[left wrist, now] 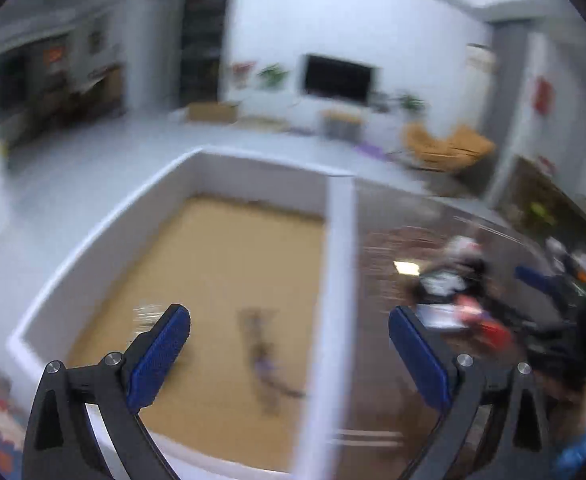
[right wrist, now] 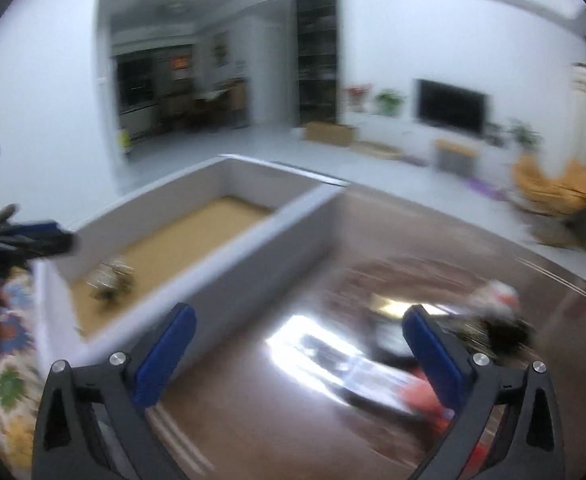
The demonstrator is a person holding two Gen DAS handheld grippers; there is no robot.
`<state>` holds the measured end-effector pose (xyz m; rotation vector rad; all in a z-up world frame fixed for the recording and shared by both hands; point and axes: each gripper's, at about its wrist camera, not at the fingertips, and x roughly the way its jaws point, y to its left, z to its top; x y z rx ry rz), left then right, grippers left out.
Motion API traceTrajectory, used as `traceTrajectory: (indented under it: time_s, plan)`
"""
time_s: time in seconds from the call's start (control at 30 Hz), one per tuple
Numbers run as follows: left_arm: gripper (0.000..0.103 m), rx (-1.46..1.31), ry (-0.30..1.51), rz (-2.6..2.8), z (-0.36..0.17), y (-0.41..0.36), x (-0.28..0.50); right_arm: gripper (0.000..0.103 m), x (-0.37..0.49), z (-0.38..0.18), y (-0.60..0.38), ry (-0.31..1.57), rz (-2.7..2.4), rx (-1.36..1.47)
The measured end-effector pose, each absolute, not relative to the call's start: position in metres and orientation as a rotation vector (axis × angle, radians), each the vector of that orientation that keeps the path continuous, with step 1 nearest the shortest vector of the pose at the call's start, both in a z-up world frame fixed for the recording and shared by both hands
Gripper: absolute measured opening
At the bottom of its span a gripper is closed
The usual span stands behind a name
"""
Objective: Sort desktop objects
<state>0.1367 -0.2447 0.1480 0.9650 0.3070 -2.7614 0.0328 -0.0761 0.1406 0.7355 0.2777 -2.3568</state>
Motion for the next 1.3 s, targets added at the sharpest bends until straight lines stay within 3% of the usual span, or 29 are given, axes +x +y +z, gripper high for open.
traceTrajectory:
  time_s: [0.17, 0.4, 0.7, 0.83, 1.3]
  plan:
    - [0.102, 1.13, 0.308, -2.941, 0.136, -0.143, 0.125, 0.103, 0.017, 0.105, 0.05, 0.264, -2.56, 0.961]
    - [0.102, 1.456, 0.262, -2.813, 0.029, -0.073, 0.064, 0.103, -0.015, 0.04, 0.164, 0.208, -2.684, 1.305]
    - [0.102, 1.462, 0.074, -2.766, -0.006, -0.059, 0.023, 0.103, -0.042, 0.008, 0.196, 0.146, -2.705, 1.386]
    - [0.102, 1.468, 0.072, -2.763, -0.012, -0.06, 0.019, 0.103, -0.043, 0.004, 0.207, 0.065, -2.711, 1.397]
    - [0.103, 1.426, 0.014, -2.771, -0.021, -0.059, 0.011, 0.103, -0.039, -0.001, 0.195, 0.086, -2.719, 1.398]
